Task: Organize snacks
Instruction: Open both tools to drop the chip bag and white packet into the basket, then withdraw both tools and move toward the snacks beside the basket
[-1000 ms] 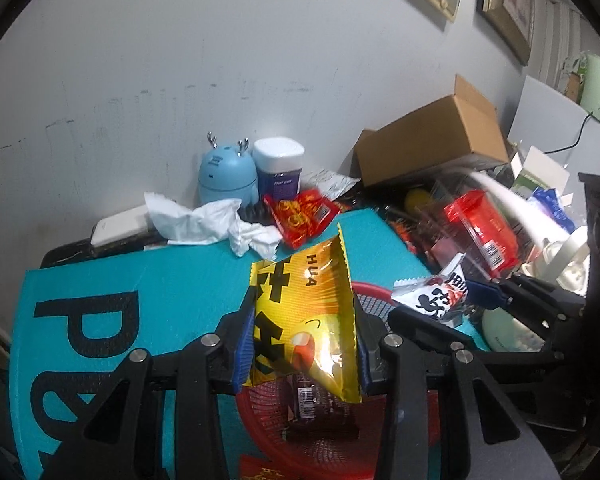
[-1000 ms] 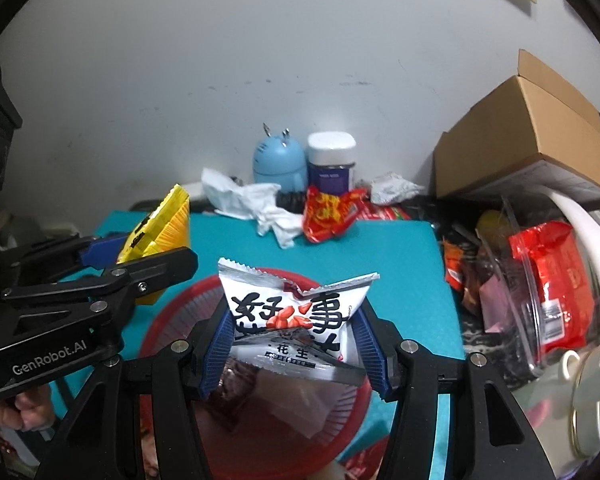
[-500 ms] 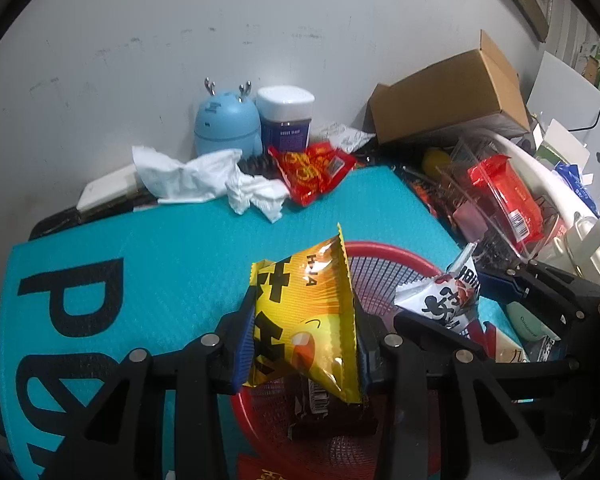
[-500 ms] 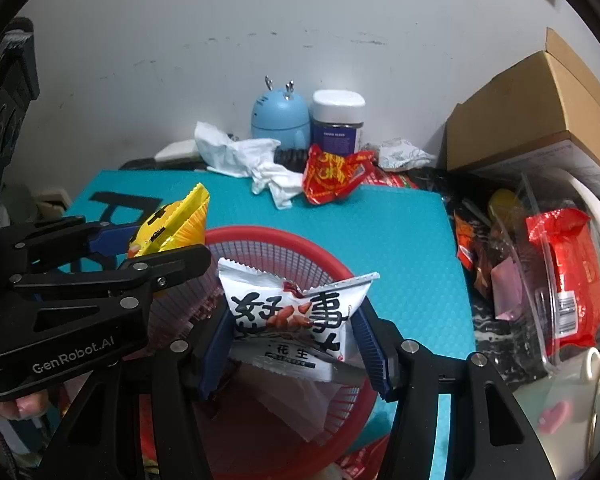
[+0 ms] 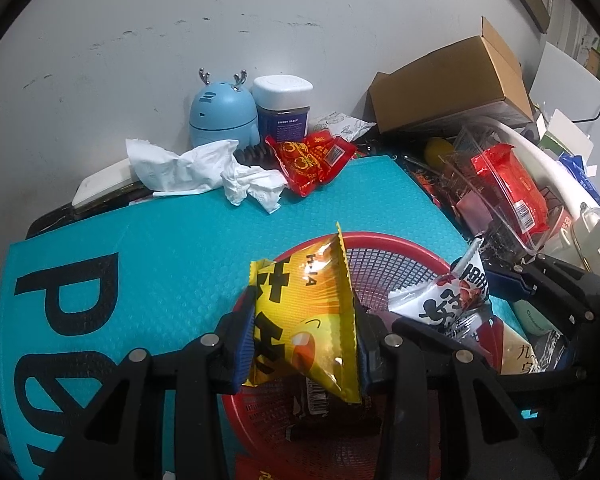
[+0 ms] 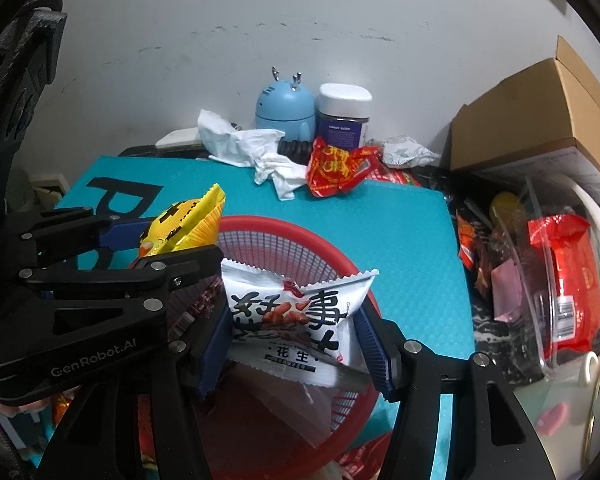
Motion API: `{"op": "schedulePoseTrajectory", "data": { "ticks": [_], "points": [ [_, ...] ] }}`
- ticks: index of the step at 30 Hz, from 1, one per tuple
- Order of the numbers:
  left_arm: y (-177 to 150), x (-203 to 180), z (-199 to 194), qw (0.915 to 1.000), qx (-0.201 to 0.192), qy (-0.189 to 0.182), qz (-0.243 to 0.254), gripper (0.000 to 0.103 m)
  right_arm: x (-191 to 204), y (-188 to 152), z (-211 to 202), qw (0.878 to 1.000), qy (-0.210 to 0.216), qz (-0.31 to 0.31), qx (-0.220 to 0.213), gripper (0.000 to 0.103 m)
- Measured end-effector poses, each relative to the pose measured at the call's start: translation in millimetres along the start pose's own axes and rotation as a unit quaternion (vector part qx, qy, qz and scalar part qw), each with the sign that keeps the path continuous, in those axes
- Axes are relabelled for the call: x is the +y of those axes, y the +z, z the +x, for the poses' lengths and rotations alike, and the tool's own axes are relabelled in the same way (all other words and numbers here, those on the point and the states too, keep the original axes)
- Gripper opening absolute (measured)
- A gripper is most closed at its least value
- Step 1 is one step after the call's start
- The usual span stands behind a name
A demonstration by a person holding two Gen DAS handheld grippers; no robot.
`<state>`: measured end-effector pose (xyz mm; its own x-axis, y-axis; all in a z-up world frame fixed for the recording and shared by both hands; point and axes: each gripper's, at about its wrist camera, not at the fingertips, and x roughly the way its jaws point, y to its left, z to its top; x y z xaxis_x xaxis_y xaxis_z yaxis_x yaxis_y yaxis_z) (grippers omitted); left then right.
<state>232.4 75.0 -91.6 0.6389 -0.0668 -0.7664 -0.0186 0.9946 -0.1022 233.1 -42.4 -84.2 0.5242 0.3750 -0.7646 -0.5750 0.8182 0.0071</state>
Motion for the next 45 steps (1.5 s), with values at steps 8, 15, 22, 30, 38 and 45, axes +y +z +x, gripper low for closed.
{"op": "schedulePoseTrajectory", "data": {
  "ticks": [8, 15, 22, 30, 38, 45],
  "points": [
    [2, 0, -2, 1.0000, 0.009, 0.002, -0.002, 0.043, -1, 0, -8, 1.000, -0.006, -0.007, -0.007, 0.069],
    [3, 0, -7, 0.9999, 0.010, 0.007, -0.001, 0.049, 0, 0, -15, 1.000, -0.012, -0.012, -0.009, 0.069],
    [5, -3, -19, 1.0000, 0.000, 0.003, 0.005, 0.049, 1, 0, -25, 1.000, -0.017, -0.018, -0.017, 0.069],
    [9, -6, -43, 0.9997, -0.026, -0.002, 0.004, 0.049, 1, 2, -42, 0.999, -0.018, -0.006, -0.037, 0.069],
    [12, -15, -86, 0.9975, -0.070, -0.008, 0.008, 0.049, 2, 4, -73, 0.997, -0.021, 0.019, -0.066, 0.069],
    [12, -24, -128, 0.9943, -0.105, -0.007, 0.017, 0.049, 6, 4, -112, 0.995, -0.029, 0.021, -0.095, 0.069]
  ]
}}
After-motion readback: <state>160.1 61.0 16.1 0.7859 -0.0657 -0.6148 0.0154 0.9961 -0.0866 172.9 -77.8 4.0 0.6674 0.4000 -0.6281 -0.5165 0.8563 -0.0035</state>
